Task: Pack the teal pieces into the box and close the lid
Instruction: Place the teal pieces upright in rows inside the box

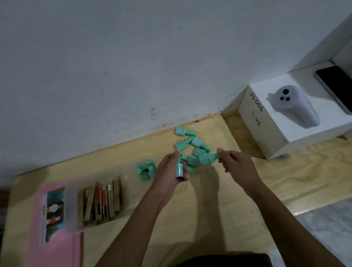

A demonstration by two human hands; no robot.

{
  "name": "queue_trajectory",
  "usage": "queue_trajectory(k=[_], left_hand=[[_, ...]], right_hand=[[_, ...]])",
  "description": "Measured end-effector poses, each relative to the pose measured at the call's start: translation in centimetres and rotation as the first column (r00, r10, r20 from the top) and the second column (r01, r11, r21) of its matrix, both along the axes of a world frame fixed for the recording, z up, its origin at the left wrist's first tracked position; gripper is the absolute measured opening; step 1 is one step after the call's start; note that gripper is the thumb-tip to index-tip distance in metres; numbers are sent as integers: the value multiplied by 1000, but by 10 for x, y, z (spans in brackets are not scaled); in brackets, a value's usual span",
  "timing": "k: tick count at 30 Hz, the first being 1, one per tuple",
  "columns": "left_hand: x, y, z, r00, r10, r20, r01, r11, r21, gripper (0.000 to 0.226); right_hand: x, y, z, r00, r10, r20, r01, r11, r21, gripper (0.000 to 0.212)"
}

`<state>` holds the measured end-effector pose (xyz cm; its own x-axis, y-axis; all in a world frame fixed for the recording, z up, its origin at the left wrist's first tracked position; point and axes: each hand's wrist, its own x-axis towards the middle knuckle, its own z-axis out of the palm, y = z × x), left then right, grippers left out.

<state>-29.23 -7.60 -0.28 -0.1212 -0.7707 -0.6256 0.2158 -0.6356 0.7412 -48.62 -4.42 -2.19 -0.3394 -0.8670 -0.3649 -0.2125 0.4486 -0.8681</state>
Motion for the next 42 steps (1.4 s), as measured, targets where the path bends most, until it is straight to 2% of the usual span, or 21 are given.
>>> queue_trajectory(k=[4,9,13,16,18,20,24,27,31,36,42], left_hand=[[34,14,3,966,138,218,-102,980,-169,14],[90,33,8,826,203,525,4,930,-367,22],[124,42,5,646,272,713,116,888,-444,21],[137,46,-2,576,282,767,191,866,-461,22],[140,48,-6,528,295,797,252,841,-479,19],[142,48,-13,477,294,828,318,821,-475,21],[141,46,-27,448,248,859,394,808,-439,24],[138,44,-32,461,229,857,407,804,-434,23],[135,41,-40,484,178,857,416,814,-404,23],[129,38,-47,489,127,863,428,827,-364,23],[119,34,-53,435,118,893,457,825,-332,24]], right_hand=[[33,2,12,996,93,16,-91,994,-64,27],[78,4,23,960,281,17,-276,952,-135,26],[109,-3,24,910,395,-123,-409,903,-133,24],[128,-10,23,856,443,-268,-484,868,-111,24],[139,-15,19,750,471,-465,-545,838,-29,31],[149,-20,15,598,496,-629,-596,800,63,33],[162,-27,7,313,501,-807,-691,703,168,37],[166,-27,-2,215,442,-871,-735,661,154,34],[167,-25,-16,146,377,-915,-719,676,164,25],[167,-23,-23,200,343,-918,-664,736,130,21],[156,-21,-21,416,386,-823,-671,742,9,28]])
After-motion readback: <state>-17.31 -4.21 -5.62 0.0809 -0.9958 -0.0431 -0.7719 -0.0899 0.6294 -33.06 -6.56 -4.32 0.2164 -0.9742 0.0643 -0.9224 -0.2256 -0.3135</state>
